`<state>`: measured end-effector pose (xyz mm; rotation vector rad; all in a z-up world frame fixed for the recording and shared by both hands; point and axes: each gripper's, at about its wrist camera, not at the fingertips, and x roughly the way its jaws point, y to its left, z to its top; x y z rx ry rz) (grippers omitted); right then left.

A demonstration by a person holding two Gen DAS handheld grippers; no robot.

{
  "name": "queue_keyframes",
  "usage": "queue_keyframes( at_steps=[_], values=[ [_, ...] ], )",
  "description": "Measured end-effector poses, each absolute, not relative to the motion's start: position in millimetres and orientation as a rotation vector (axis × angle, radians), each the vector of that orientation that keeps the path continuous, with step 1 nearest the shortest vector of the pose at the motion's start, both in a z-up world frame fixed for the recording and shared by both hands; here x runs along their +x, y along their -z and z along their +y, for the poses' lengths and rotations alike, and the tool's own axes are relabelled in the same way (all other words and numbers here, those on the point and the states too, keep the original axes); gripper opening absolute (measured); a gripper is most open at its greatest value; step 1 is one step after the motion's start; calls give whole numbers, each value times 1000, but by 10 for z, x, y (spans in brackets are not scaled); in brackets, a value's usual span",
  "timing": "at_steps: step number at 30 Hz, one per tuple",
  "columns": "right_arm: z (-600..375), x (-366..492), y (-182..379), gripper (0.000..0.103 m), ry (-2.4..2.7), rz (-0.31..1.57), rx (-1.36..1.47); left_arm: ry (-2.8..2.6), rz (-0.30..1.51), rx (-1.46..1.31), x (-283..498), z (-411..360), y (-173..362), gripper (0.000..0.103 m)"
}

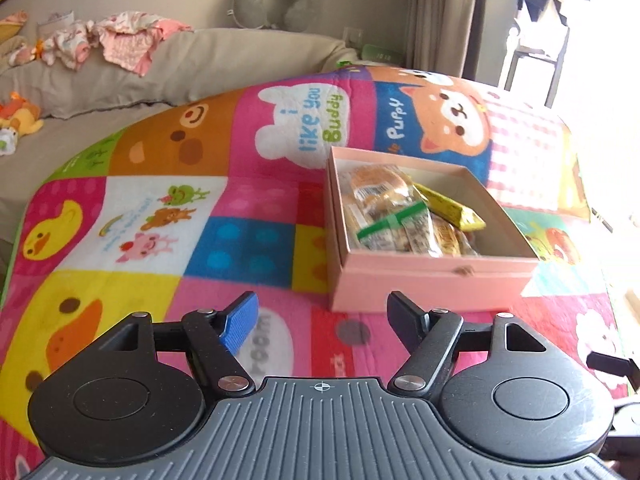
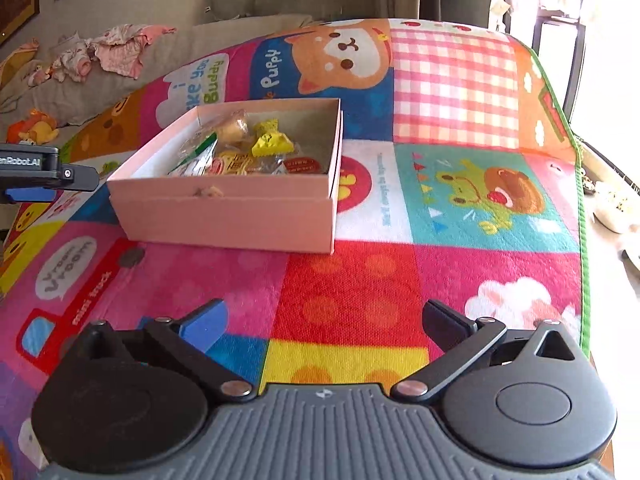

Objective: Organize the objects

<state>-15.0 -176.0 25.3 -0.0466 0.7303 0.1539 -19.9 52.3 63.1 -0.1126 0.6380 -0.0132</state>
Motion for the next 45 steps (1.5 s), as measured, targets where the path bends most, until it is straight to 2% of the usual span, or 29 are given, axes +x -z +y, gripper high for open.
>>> queue_keyframes(
  at_steps=[4,9,12,45],
  values=[
    [-1651,-353,-45,103,-146,764,-110,18,645,-44,-613,265,-374,77],
    [-1755,-272,-51,103,-119,794,-36,35,707,1,-629,35,-90,77],
    [-1756,-317,4,103,-88,738,-30,25,668,24,-595,-7,11,85],
    [-1764,-307,44,103,-83,687,-25,10,656,7,-494,-42,42,88]
  ],
)
